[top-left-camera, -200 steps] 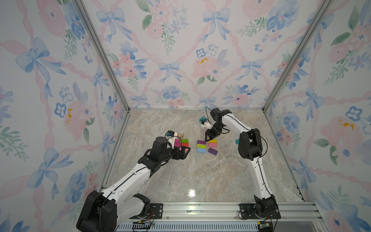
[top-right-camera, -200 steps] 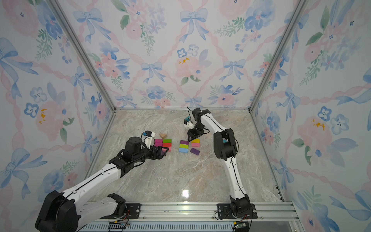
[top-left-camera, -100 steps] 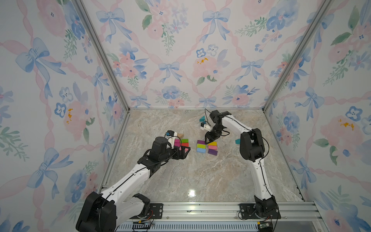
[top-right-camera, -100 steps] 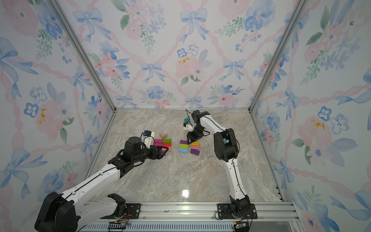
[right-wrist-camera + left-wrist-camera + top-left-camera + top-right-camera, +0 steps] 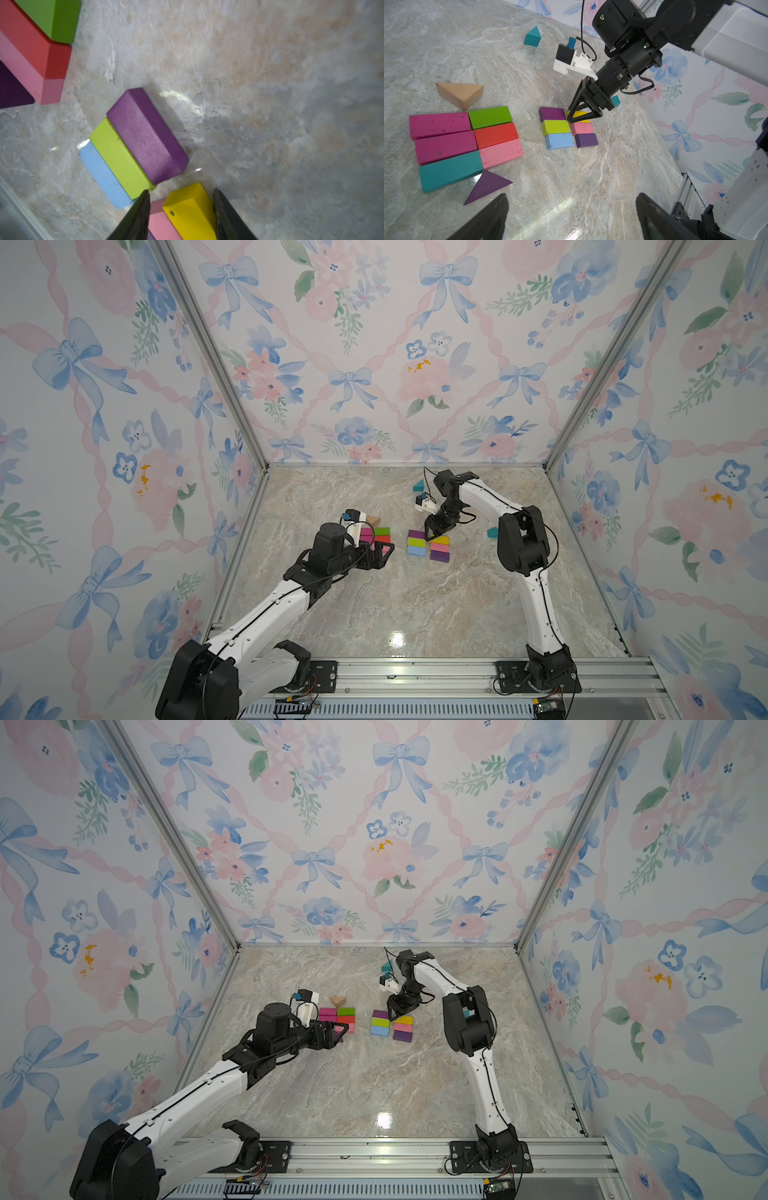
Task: Assemble a piece of candy with building blocks
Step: Adjust the building block at the center of the board.
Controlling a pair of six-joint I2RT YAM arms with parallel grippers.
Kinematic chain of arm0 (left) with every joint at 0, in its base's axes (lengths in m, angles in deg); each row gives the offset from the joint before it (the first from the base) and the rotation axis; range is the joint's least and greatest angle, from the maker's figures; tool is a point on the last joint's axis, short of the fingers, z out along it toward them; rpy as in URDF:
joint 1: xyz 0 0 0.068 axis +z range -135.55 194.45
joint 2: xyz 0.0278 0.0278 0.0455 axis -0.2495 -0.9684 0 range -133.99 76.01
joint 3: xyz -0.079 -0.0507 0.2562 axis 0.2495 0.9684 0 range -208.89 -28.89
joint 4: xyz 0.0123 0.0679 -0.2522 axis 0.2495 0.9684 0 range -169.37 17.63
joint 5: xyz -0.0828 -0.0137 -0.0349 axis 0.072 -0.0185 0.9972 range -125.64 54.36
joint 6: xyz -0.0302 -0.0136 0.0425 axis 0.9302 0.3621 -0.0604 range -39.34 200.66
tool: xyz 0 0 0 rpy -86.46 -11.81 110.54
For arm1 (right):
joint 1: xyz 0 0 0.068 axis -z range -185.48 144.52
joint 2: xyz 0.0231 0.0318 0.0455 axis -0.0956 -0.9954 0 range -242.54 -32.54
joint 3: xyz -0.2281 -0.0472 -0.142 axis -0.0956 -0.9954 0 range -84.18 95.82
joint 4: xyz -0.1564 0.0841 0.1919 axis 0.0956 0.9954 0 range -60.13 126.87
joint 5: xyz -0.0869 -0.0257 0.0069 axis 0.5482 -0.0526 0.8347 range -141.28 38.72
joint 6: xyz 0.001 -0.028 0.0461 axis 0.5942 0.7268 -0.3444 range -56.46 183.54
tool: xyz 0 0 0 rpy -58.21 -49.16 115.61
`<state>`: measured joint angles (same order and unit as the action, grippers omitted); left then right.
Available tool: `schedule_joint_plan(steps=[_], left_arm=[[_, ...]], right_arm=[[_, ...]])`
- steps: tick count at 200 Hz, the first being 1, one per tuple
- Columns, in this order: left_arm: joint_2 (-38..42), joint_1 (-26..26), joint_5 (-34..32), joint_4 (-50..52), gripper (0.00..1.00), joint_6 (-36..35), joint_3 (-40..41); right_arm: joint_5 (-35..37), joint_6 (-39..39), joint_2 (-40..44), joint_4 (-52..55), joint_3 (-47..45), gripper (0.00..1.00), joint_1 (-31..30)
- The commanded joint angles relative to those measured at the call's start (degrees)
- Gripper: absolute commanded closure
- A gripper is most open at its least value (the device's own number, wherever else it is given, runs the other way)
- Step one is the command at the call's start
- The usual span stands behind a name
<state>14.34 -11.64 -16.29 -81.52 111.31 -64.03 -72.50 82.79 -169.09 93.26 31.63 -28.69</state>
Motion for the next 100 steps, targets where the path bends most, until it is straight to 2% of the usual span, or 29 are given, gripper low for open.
schedule_joint_plan(steps=[1,27,65,82,100], left_arm=[[0.76,0.47,0.77,-0.99,0.02,0.57,0.86],[0.34,0.43,0.77,-1.01,0.02,0.61,0.61],[0.07,0.4,0.7,-1.19,0.02,1.05,0.34],[-0.66,-0.48,-0.41,-1.92,0.02,2.86,0.25],[-2.21,-3.4,-3.38,-4.49,0.02,5.91,-0.21]], right_arm=[[-0.68,-0.35,2.65,0.94,-0.94,0.49,-0.67],[-0.39,-0.65,3.18,1.2,0.2,0.48,-0.31],[-2.33,-4.33,8.69,-2.58,-1.47,0.36,1.57],[-3.87,-8.91,14.5,-8.38,-7.16,0.27,3.75],[-6.96,-15.81,23.08,-18.14,-18.31,0.2,6.6]])
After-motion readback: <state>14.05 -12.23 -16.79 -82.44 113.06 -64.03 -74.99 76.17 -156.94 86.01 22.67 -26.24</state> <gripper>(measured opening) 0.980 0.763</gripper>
